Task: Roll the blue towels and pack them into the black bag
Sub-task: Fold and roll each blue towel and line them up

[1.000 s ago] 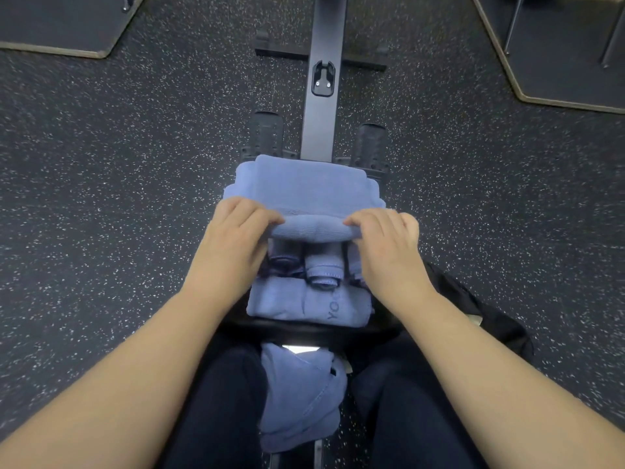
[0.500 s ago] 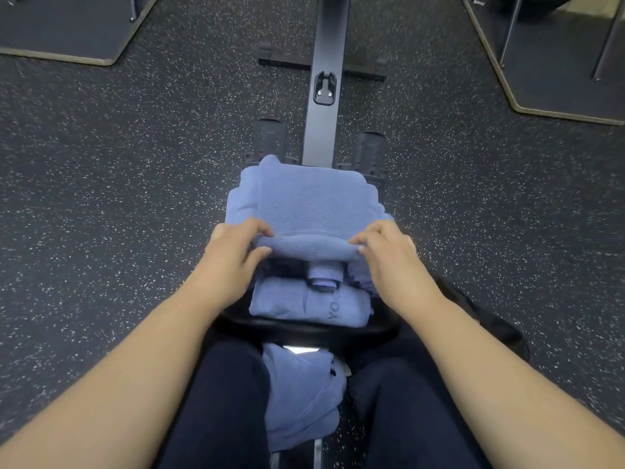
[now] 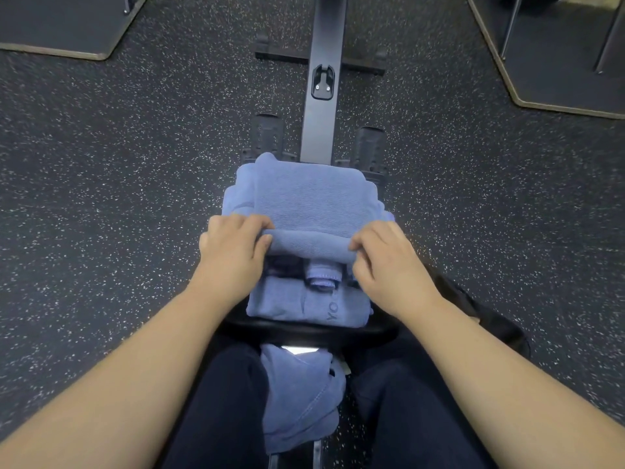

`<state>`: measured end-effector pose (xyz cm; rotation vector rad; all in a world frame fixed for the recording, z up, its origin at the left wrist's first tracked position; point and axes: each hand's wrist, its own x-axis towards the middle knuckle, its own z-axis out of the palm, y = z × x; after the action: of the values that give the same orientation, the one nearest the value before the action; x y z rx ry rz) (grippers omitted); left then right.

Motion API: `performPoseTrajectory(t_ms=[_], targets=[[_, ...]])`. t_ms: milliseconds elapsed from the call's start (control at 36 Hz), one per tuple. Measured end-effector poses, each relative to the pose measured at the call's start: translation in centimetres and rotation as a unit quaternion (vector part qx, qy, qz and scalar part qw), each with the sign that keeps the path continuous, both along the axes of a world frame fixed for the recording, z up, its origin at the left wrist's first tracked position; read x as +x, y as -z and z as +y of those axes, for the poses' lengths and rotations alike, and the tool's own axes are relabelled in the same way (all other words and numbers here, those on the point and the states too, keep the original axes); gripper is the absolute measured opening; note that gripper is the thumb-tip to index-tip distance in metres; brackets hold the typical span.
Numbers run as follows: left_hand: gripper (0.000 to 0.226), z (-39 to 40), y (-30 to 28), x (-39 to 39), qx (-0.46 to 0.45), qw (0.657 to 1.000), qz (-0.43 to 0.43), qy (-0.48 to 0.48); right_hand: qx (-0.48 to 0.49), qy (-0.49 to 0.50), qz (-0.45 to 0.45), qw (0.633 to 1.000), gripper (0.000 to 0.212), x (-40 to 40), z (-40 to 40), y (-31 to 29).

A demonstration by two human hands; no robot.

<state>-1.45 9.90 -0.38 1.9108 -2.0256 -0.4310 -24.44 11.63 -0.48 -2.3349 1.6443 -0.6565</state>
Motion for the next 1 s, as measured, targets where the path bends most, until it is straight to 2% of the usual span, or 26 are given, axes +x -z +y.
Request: performPoseTrajectory(t_ms=[56,167,278,417,472,583,667,806,917,1000], targets=[[0.022,0.0,0.2,-0.1,0.002,1.000,0.012,-0.010,0.000,0.008,0.024,1.000,0.021,0.0,0.2,0.2],[0.025,-0.1,0.6,-0.3,-0.005,1.000,0.018,-0.021,-0.002,0.011,0.040,0.999,0.028,-0.1,0.0,0.8],[0.025,-0.2,0.8,-0.4,-0.010,0.999,0.022,-0.024,0.022,0.027,0.047,0.998,0.020,0.0,-0.2,0.7],[0.013,-0.3,1.0,-0.6,-0.069,0.996,0.048,-0.009,0.023,0.056,0.116,0.991,0.011,0.6,-1.3,1.1],[0.019,-0.4,1.1,-0.6,-0.095,0.993,0.062,0.017,0.003,0.060,0.124,0.990,0.011,0.7,-1.7,1.5],[0.028,-0.4,1.2,-0.6,-0.094,0.993,0.066,0.040,-0.051,0.094,0.124,0.986,0.028,0.8,-2.1,2.2],[0.028,-0.3,1.2,-0.7,-0.081,0.993,0.077,0.025,-0.089,0.124,0.136,0.979,0.033,0.9,-2.2,2.3],[0.028,-0.3,1.5,-0.5,-0.070,0.995,0.060,0.030,-0.134,0.142,0.112,0.974,0.030,1.1,-2.2,2.4],[0.035,-0.5,1.7,-0.5,-0.068,0.996,0.041,0.038,-0.176,0.124,0.079,0.973,0.006,1.5,-2.3,1.9],[0.039,-0.6,1.9,-0.6,-0.069,0.996,0.038,0.039,-0.159,0.077,0.035,0.984,0.014,1.9,-2.3,1.6]])
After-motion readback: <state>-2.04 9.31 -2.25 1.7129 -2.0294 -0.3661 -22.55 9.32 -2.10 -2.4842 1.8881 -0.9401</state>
